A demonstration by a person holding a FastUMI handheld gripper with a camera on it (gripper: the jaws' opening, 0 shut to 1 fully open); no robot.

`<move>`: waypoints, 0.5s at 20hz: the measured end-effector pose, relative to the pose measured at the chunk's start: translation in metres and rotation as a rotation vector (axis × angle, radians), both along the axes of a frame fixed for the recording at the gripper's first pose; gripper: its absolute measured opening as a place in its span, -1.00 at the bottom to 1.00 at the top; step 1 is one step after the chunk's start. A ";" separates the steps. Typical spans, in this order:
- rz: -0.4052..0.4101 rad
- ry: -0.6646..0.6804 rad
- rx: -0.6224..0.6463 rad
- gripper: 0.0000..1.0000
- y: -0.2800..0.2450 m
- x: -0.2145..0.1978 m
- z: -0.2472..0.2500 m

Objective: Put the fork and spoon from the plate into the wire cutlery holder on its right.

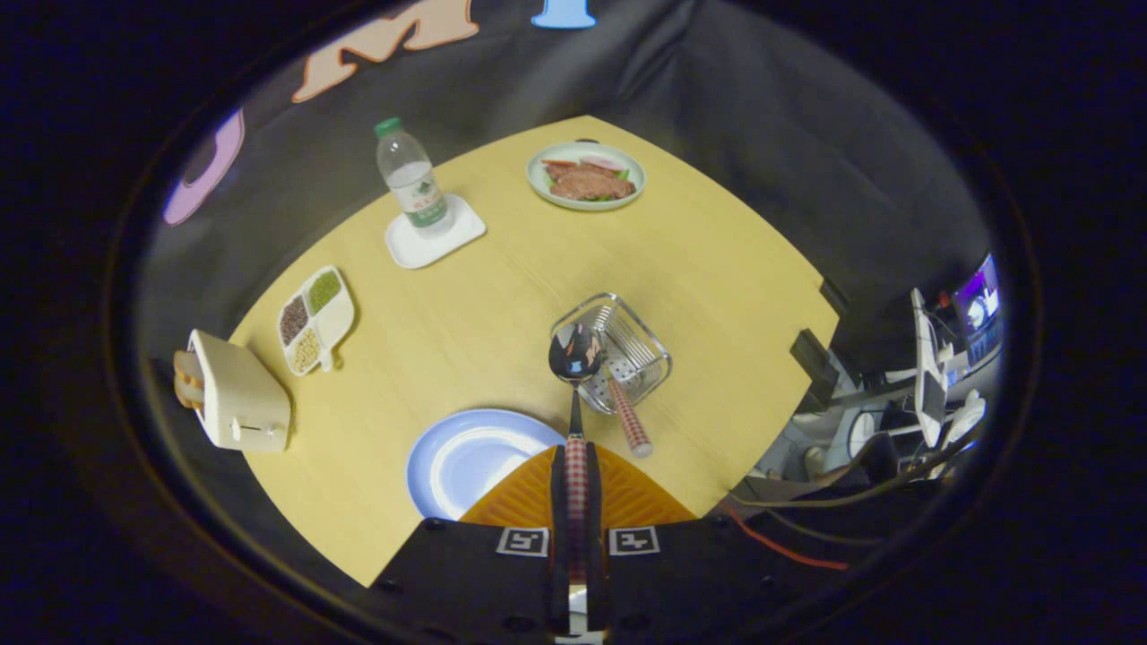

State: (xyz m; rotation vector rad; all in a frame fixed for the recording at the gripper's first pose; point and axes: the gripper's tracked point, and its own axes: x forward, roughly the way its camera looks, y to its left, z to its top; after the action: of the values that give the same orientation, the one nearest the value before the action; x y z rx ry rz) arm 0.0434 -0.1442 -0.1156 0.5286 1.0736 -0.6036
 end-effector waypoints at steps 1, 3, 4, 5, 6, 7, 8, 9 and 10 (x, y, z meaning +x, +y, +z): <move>0.000 0.040 0.021 -0.80 -0.003 0.002 -0.004; -0.009 0.089 0.064 -0.79 -0.013 0.010 -0.007; -0.012 0.104 0.085 -0.79 -0.017 0.014 -0.009; -0.015 0.118 0.108 -0.79 -0.021 0.018 -0.013; -0.017 0.136 0.130 -0.79 -0.024 0.021 -0.016; -0.012 0.154 0.149 -0.79 -0.027 0.022 -0.021; -0.003 0.174 0.172 -0.79 -0.027 0.023 -0.024; 0.008 0.190 0.193 -0.78 -0.027 0.025 -0.033; 0.017 0.202 0.213 -0.78 -0.028 0.026 -0.038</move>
State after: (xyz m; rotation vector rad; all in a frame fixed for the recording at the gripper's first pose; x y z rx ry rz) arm 0.0698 -0.1722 -0.1535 0.6521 1.3415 -0.5382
